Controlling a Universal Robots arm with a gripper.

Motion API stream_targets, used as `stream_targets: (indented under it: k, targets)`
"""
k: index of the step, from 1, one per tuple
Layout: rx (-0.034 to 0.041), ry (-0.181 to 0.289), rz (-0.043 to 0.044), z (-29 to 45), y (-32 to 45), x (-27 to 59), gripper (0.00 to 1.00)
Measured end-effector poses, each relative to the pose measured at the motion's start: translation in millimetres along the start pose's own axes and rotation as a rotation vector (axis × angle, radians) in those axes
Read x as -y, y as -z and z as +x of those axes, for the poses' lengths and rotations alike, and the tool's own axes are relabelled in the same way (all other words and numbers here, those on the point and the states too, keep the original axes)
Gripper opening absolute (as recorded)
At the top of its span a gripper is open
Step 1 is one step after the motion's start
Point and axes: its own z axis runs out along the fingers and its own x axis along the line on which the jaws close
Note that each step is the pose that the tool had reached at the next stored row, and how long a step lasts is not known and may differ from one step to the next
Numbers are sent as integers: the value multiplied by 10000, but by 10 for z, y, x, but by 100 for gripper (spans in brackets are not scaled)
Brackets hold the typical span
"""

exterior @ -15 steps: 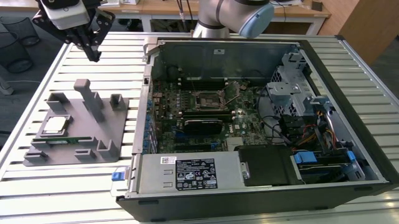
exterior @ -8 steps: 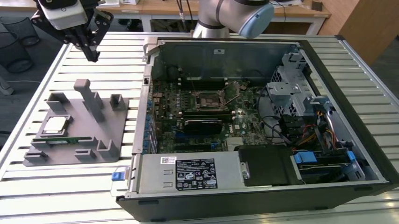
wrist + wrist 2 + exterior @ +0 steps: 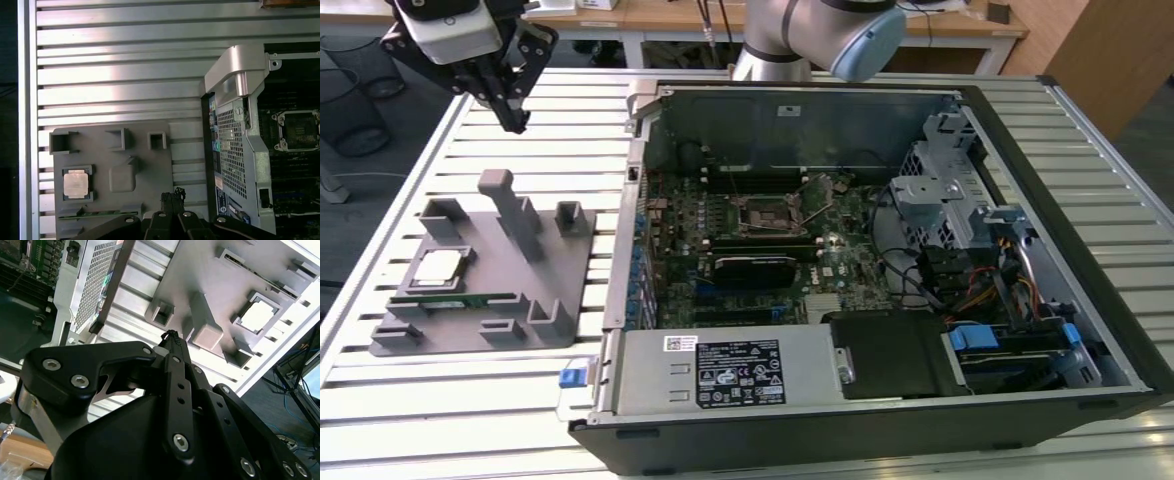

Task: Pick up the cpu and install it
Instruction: 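Reach for the cpu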

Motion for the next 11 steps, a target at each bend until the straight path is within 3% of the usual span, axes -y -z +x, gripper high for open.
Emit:
stream_targets:
  k: [11]
  targets:
    - [-1,1,1,82,-2,7,11]
